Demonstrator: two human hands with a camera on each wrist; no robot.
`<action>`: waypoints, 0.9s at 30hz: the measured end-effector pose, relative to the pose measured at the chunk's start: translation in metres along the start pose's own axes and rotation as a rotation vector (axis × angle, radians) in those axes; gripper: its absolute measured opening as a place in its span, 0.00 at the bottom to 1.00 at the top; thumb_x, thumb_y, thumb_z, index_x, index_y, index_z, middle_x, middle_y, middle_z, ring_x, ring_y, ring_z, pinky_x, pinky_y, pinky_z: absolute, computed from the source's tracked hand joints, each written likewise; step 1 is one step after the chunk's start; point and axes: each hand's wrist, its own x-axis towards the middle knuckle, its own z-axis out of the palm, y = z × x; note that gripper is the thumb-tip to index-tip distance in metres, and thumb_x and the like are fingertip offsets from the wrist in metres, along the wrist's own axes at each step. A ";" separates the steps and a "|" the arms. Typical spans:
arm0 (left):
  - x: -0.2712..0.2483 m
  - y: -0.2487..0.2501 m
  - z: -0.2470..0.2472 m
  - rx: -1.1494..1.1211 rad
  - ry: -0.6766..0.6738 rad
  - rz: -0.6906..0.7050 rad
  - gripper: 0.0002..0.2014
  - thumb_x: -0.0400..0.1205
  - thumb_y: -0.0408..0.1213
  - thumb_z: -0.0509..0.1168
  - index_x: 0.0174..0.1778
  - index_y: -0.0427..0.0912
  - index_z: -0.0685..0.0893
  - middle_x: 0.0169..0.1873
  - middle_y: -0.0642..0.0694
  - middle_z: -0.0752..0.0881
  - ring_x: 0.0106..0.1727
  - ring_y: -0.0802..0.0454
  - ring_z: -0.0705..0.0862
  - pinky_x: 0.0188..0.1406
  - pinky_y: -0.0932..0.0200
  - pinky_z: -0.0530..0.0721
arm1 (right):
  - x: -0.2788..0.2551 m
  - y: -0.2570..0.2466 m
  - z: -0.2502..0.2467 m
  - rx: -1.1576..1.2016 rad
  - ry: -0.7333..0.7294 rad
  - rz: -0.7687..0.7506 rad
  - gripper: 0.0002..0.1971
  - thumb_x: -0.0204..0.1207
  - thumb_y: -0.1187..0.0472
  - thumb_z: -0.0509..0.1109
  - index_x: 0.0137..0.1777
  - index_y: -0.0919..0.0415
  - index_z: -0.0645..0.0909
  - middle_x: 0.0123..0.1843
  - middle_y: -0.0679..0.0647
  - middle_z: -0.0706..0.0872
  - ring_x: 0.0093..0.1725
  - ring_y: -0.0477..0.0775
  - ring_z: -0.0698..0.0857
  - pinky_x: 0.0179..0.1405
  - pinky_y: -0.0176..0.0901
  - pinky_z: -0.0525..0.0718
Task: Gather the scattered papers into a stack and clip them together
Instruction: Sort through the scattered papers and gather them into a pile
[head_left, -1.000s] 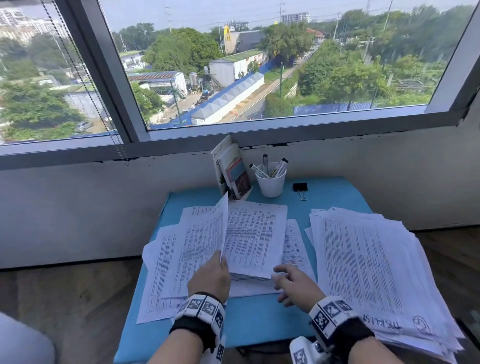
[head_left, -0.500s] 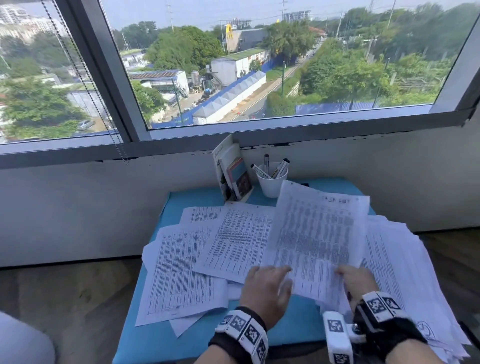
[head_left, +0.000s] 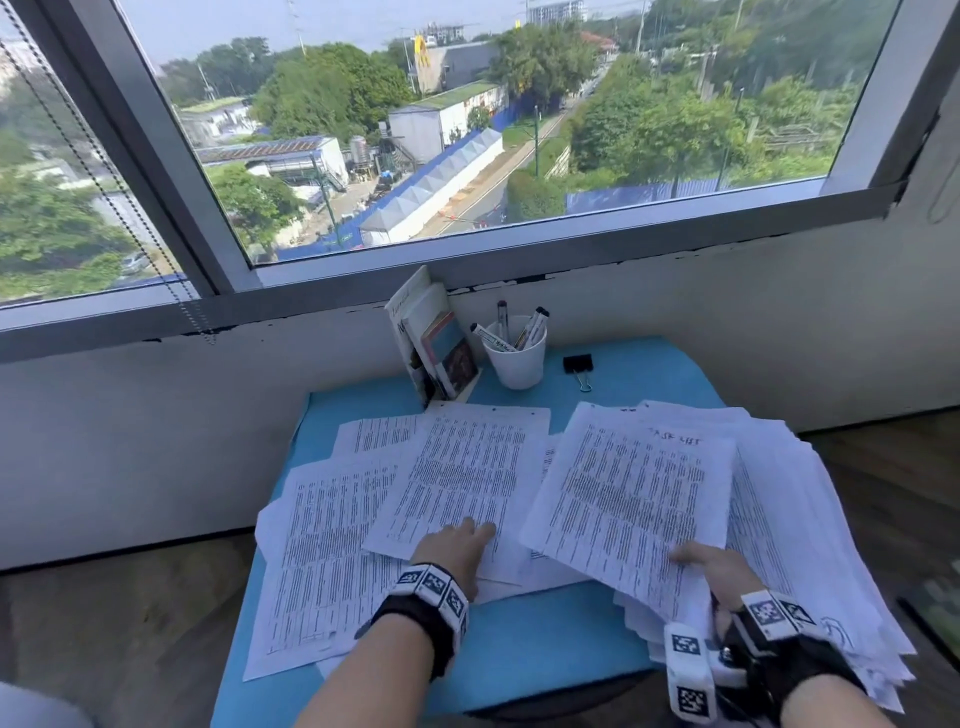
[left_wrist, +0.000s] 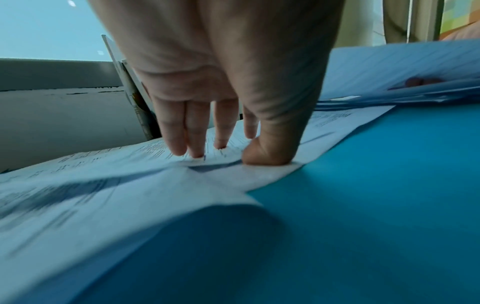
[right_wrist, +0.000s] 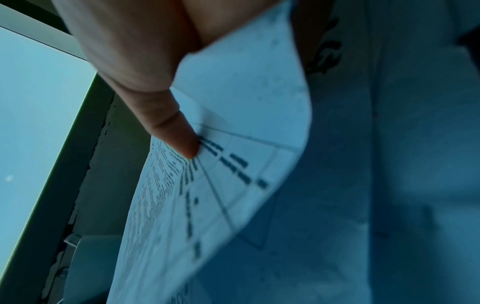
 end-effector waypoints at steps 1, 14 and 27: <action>0.000 0.000 0.000 0.006 0.019 -0.003 0.30 0.76 0.25 0.63 0.73 0.46 0.64 0.65 0.42 0.76 0.61 0.39 0.81 0.54 0.45 0.82 | -0.012 -0.007 0.001 0.003 0.009 -0.010 0.35 0.39 0.53 0.79 0.47 0.75 0.84 0.45 0.78 0.87 0.43 0.79 0.87 0.43 0.70 0.85; -0.012 0.007 0.002 -0.304 0.226 0.022 0.22 0.79 0.47 0.64 0.69 0.50 0.74 0.68 0.54 0.77 0.69 0.51 0.76 0.64 0.55 0.77 | -0.047 -0.022 0.003 -0.030 0.070 -0.103 0.13 0.67 0.68 0.73 0.48 0.76 0.80 0.41 0.75 0.87 0.35 0.71 0.87 0.27 0.51 0.85; -0.017 0.024 -0.001 -0.263 0.319 -0.054 0.04 0.82 0.36 0.57 0.48 0.41 0.75 0.40 0.41 0.84 0.43 0.41 0.84 0.37 0.57 0.75 | -0.048 -0.023 0.003 -0.029 0.061 -0.113 0.13 0.67 0.69 0.73 0.50 0.74 0.80 0.42 0.71 0.87 0.42 0.70 0.87 0.43 0.57 0.83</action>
